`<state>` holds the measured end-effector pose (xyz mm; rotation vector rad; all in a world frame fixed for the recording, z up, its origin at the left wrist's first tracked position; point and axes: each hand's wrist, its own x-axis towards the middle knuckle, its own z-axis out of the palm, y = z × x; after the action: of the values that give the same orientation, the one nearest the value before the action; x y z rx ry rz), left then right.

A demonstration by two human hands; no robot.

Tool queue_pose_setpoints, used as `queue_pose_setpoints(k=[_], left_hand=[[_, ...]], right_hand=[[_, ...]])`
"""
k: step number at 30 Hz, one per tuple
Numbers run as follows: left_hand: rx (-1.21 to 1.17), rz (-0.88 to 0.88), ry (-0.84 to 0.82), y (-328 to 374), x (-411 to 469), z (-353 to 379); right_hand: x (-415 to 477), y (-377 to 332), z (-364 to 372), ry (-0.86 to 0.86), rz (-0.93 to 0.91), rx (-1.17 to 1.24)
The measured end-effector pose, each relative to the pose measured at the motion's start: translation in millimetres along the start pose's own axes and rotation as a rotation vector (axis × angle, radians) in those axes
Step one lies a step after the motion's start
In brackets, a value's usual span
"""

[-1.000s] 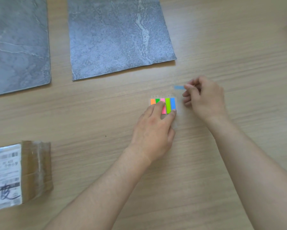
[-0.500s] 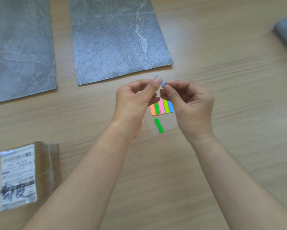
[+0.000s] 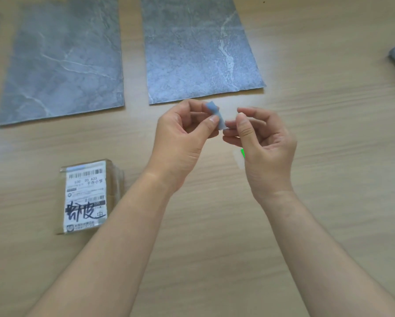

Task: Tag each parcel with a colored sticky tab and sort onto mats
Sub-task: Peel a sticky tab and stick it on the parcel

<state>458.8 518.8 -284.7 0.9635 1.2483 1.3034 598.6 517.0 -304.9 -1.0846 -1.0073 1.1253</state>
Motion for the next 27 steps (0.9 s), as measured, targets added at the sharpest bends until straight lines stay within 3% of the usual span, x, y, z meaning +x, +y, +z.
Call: queue_pose_setpoints(k=[11, 16, 21, 27], left_hand=[[0.190, 0.128, 0.215, 13.7, -135.3, -93.1], [0.245, 0.083, 0.254, 7.1, -181.0, -139.6], [0.223, 0.055, 0.295, -9.0, -197.7, -182.2], [0.214, 0.044, 0.290, -39.8, -198.0, -216.2]], right_hand=[[-112.9, -1.5, 51.4, -0.177, 0.012, -0.060], [-157.2, 3.1, 84.4, -0.269, 0.031, -0.119], [-181.0, 18.3, 111.9, -0.288, -0.033, -0.300], [-194.3, 51.5, 125.5, -0.356, -0.264, -0.600]])
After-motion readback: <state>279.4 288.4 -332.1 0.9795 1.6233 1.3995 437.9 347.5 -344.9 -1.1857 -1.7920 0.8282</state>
